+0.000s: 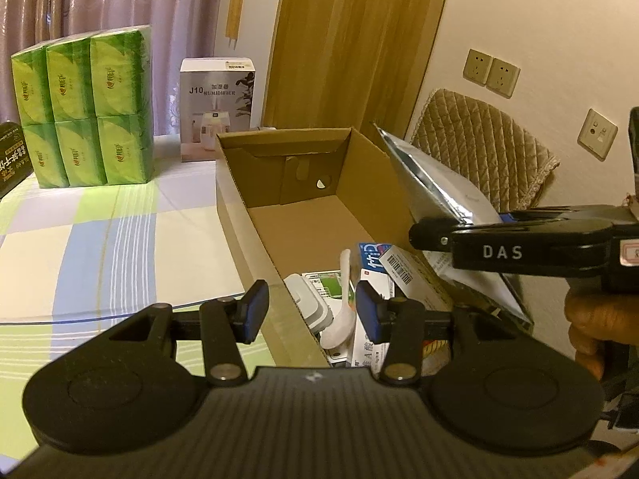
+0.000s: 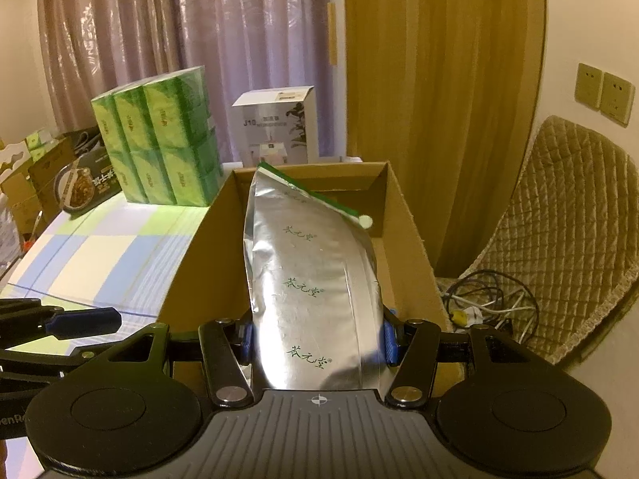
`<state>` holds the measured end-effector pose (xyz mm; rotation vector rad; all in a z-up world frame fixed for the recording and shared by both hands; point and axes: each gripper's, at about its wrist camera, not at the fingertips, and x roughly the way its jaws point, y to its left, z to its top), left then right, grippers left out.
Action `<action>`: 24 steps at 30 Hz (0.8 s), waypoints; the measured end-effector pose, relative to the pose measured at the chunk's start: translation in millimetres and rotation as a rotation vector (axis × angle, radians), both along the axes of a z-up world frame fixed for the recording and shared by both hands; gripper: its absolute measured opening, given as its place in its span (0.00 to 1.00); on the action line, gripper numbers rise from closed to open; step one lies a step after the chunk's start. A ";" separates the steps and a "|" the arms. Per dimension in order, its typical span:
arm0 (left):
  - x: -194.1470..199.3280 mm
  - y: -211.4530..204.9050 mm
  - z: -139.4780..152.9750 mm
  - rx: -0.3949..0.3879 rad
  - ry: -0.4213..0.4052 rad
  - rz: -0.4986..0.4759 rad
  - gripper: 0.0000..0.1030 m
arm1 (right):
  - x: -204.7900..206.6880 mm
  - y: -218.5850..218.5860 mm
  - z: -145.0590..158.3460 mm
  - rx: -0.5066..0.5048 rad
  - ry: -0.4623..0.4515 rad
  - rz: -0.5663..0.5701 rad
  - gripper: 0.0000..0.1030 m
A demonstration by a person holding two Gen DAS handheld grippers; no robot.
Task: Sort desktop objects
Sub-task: 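Open the right tool to drop the silver foil bag into the box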
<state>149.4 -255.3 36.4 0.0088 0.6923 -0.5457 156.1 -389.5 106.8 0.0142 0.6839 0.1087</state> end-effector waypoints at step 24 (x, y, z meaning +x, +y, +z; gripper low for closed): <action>-21.4 30.0 5.0 -0.021 0.021 0.107 0.85 | -33.3 -4.1 13.7 0.046 -0.058 -0.054 0.94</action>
